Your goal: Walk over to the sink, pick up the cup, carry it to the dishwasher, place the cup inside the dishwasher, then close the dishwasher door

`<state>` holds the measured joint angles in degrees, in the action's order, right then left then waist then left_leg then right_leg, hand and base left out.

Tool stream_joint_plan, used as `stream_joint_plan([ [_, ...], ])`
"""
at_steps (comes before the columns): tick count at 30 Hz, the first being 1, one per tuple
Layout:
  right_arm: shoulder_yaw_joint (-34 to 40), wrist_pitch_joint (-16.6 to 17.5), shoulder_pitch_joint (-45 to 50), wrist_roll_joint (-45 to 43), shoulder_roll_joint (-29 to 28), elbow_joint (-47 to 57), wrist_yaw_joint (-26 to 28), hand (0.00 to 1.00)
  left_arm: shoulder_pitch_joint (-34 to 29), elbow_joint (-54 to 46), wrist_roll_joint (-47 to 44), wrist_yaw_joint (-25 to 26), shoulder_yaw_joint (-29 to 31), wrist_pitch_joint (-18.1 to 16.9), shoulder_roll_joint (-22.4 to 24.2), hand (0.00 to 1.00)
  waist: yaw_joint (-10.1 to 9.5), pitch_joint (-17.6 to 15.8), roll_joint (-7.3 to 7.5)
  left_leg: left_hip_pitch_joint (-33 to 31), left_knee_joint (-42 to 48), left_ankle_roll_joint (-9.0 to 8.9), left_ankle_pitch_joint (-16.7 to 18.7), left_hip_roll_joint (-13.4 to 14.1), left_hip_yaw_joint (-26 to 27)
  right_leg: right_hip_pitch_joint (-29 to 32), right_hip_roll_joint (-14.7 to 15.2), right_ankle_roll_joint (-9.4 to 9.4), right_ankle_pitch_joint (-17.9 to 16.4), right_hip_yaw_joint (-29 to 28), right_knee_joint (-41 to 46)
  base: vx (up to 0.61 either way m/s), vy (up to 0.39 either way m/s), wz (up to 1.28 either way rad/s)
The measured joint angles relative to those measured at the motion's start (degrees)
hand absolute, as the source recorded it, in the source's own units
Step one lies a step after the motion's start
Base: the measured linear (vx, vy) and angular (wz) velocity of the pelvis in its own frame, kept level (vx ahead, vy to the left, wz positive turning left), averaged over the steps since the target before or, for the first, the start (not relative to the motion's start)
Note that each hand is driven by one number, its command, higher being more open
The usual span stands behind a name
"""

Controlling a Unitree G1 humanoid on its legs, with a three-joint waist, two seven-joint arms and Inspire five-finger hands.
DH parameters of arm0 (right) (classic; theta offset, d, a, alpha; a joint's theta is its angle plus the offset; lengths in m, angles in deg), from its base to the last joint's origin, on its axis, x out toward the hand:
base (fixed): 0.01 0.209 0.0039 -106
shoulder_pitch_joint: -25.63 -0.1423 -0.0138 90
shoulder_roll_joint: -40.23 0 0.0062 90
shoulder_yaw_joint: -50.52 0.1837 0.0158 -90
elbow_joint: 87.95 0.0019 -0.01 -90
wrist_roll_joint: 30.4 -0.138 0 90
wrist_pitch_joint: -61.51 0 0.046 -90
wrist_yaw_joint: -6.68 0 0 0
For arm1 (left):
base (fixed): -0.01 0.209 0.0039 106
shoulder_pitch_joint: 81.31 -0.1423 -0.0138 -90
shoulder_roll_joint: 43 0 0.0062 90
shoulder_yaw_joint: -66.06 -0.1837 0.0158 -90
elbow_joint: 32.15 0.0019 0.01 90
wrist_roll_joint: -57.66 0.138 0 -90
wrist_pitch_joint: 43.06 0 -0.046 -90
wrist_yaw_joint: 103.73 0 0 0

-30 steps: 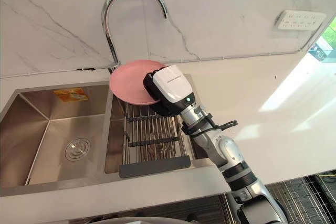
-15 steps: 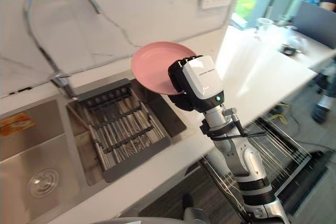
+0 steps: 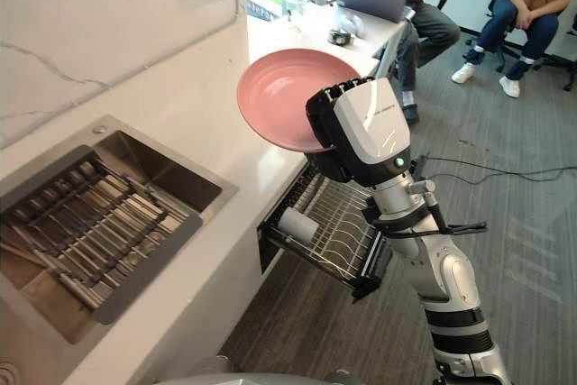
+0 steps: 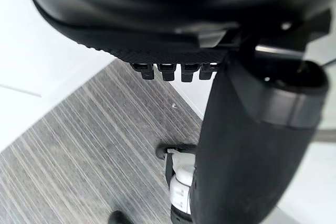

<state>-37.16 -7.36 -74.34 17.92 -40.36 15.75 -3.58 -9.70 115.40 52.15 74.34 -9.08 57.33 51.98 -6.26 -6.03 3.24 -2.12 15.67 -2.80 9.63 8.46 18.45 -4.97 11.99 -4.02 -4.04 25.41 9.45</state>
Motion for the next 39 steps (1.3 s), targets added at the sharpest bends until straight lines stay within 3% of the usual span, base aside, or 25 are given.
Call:
stream_joint_plan([
  [1, 1.61, -1.02, 1.73, -1.11, -0.15, -0.25, 1.28, 0.00, 0.72, 0.43, 1.10, -0.90, -0.20, -0.78, 0.89, 1.00, 0.01, 0.07, 0.01, 0.29, -0.04, -0.52, -0.34, 0.46, 0.03, -2.21, -1.31, -1.63, 0.99, -0.20, -4.35, -0.02, -0.129, -0.02],
  [3, 3.12, -1.34, 3.63, -1.72, -0.95, -0.18, 2.17, 0.00, 1.19, 0.55, 2.64, -1.03, -0.43, -1.53, 2.13, 1.00, 0.03, 0.31, 0.08, 0.81, -0.85, -1.44, -0.97, 0.91, 0.50, -3.31, -2.41, -2.65, 1.67, -0.52, -7.27, -0.04, -0.128, -0.14],
  [11, 10.37, -1.44, 11.91, -2.15, -5.77, -2.37, 4.83, 0.00, -0.42, 2.13, 3.27, -1.51, 0.55, -3.08, 4.93, 1.00, 0.93, 0.81, -0.13, 3.91, -9.08, -2.40, -6.50, -0.08, 1.62, -3.53, -3.19, -2.47, 2.11, -1.41, -9.54, -0.06, -0.065, -0.06],
  [15, 10.54, -1.92, 10.85, -2.11, -5.98, -6.50, 3.86, 0.00, 1.15, 3.09, 3.13, -2.22, 1.10, -3.38, 4.69, 1.00, 0.93, 0.35, -0.43, 0.01, -12.40, -2.01, -9.12, -0.90, 1.12, 1.41, -2.89, -2.18, 3.07, -1.22, -9.18, -0.13, 0.024, 0.07],
  [20, 8.38, -8.52, -3.16, -1.88, -5.15, -17.86, -0.85, 0.00, 7.34, 3.36, -0.38, -3.07, 0.14, -3.26, 4.26, 1.00, 1.57, -7.89, -1.67, -7.19, -15.82, -0.36, -15.25, -1.35, -0.40, 11.14, -2.58, -0.72, 4.33, -0.34, -5.63, -0.15, 0.040, 0.13],
  [25, 4.86, -13.48, -15.28, -2.17, -1.04, -27.88, -3.51, 0.00, 11.02, 3.33, -6.53, -3.33, -2.00, -3.21, 4.44, 1.00, 0.78, -13.72, -3.61, -12.49, -15.90, 0.75, -17.20, -2.04, -0.78, 16.45, -2.38, -0.12, 5.95, -0.17, -5.36, -0.07, 0.047, 0.05],
  [33, -0.82, -18.10, -29.70, -7.59, 4.85, -38.73, -6.57, 0.00, 14.78, 2.95, -10.78, -3.31, -5.32, -3.17, 3.92, 1.00, 0.47, -18.67, -6.26, -18.18, -15.59, 2.16, -18.18, -3.48, -0.92, 22.10, -1.08, -0.21, 7.80, -0.40, -5.19, -0.02, 0.054, 0.02],
  [39, -3.46, -20.63, -36.91, -15.08, 6.39, -48.29, -6.66, 0.00, 16.92, 2.84, -11.58, -3.27, -8.37, -2.95, 3.76, 1.00, -0.71, -19.79, -8.05, -20.98, -15.20, 2.93, -18.72, -3.99, -1.17, 25.11, -0.39, -0.26, 8.20, -0.46, -4.29, -0.02, 0.039, 0.02],
])
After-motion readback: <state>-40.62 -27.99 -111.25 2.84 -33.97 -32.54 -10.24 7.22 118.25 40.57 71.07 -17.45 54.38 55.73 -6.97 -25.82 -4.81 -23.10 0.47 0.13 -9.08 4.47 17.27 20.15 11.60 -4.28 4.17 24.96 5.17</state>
